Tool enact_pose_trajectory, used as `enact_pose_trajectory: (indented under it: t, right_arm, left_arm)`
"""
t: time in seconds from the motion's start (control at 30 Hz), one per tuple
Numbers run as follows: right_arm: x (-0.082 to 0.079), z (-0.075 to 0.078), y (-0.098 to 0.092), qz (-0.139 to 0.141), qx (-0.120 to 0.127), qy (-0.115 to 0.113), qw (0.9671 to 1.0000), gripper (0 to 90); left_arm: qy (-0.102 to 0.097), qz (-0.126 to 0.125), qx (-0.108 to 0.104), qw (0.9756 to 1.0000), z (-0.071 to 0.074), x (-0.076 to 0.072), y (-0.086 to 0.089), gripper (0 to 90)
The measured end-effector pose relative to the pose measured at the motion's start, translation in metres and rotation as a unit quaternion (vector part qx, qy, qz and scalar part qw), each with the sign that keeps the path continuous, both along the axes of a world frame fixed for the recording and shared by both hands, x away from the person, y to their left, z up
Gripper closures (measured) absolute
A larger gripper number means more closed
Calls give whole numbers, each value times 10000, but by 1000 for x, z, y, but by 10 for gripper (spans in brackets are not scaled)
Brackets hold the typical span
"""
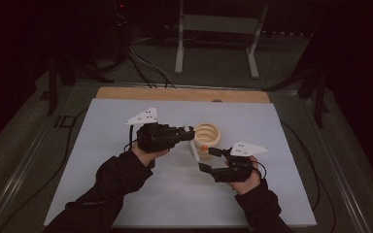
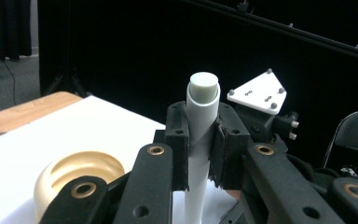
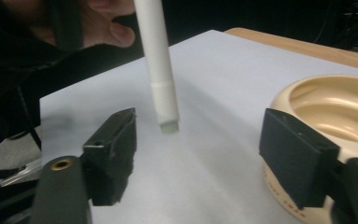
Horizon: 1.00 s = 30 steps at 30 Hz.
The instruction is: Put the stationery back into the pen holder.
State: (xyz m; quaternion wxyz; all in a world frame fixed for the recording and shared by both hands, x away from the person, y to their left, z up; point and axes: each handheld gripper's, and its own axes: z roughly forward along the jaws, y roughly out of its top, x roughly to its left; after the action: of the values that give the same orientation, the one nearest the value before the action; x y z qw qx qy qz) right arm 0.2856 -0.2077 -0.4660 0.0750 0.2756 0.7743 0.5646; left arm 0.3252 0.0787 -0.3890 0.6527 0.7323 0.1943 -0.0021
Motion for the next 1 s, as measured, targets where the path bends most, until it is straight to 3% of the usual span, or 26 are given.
enact_pose_trajectory:
  t: [0.33, 0.5, 0.67, 1.0]
  right_arm:
    - [-1, -2, -14, -151, -18, 13, 9999, 22]
    - [-2, -7, -24, -257, -88, 13, 9996, 0]
    - [-5, -9, -35, -521, -175, -206, 9983, 0]
    - [-6, -13, -49, -750, -205, -215, 9967, 0]
  left_arm:
    - [-251, 127, 92, 9996, 16, 8, -7, 795]
    - [-377, 206, 121, 9990, 23, 13, -11, 795]
    - [-463, 293, 120, 9984, 28, 19, -14, 795]
    - [-585, 411, 229, 9972, 27, 34, -24, 794]
